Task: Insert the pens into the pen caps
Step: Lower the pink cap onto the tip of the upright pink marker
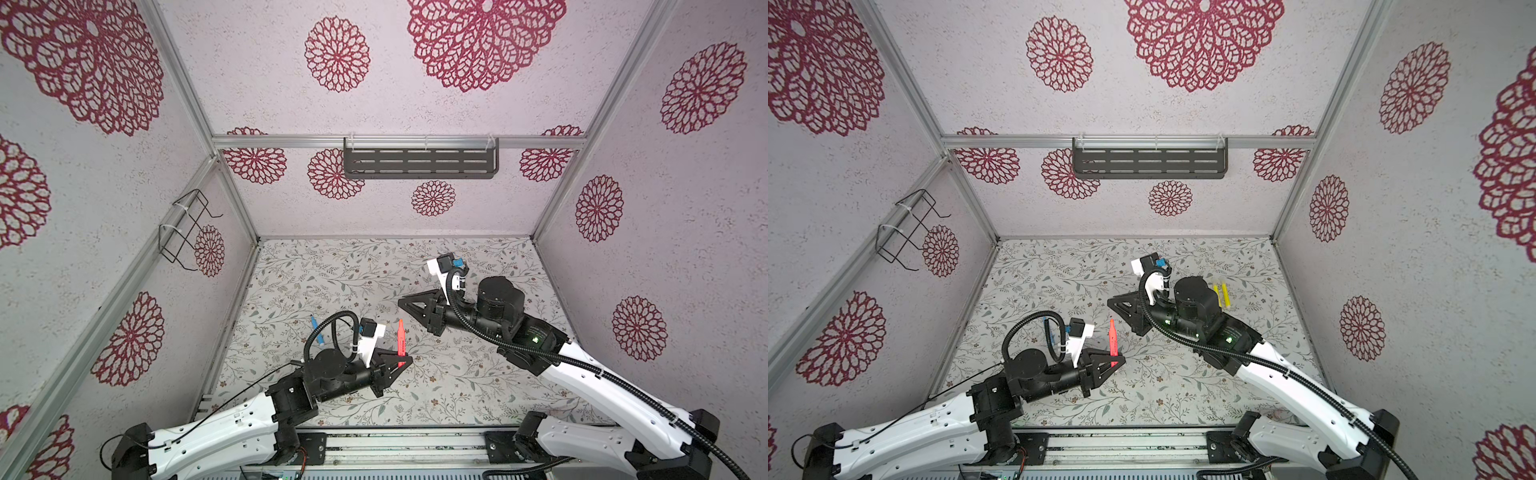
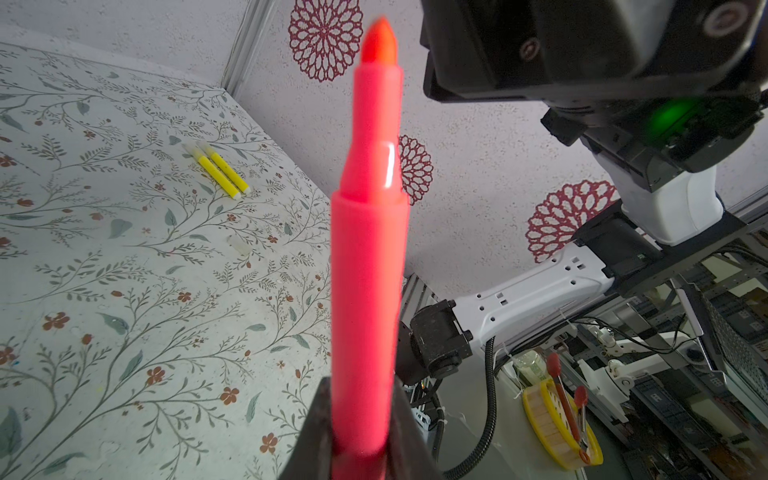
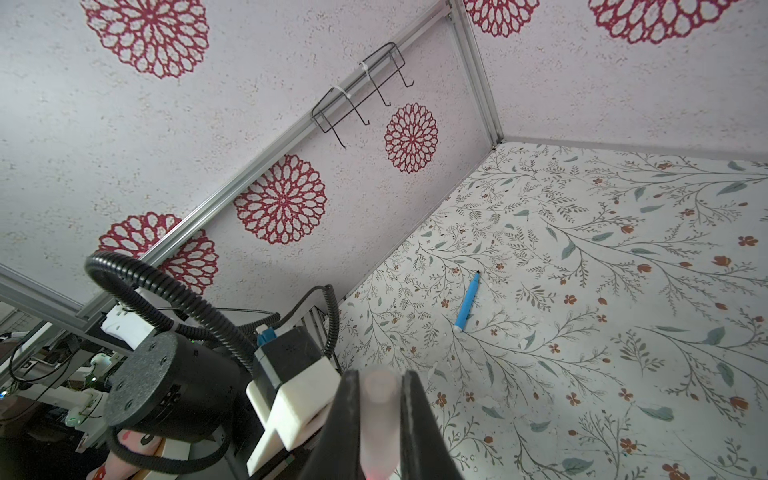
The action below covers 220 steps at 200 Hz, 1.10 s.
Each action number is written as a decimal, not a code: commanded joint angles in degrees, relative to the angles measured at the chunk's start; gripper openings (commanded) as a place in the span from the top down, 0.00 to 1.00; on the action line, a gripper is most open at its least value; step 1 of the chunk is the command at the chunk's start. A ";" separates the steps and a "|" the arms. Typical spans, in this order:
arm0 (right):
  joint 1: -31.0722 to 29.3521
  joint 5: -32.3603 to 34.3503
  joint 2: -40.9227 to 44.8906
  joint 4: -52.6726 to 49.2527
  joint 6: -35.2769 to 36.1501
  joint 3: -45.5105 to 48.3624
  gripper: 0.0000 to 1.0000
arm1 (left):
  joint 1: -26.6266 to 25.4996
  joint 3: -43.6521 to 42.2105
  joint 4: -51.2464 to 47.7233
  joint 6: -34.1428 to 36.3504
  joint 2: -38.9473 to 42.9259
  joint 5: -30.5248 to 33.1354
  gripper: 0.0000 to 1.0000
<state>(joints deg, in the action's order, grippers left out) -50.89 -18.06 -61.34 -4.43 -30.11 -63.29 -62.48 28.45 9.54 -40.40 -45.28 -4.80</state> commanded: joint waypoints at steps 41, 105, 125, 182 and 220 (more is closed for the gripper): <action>-1.03 -0.05 1.89 3.62 -1.08 0.84 0.95 | -0.46 1.08 1.45 0.86 0.37 0.15 1.00; -1.66 -0.65 2.37 4.78 -1.78 2.11 0.96 | -0.45 1.13 1.40 0.84 0.71 0.40 1.00; -1.84 -0.39 2.63 4.73 -1.76 2.79 0.96 | -0.45 1.09 1.27 0.85 0.85 0.55 1.00; -2.37 -0.38 3.16 4.95 -1.97 4.20 0.96 | -0.45 1.22 1.09 0.75 1.07 0.44 1.00; -2.74 0.57 3.31 3.69 -1.06 4.64 0.96 | -0.45 1.33 1.09 0.74 1.24 0.32 1.00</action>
<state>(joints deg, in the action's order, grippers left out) -53.10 -18.06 -59.64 -1.54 -31.14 -58.48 -62.48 28.45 9.52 -40.40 -44.84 -4.80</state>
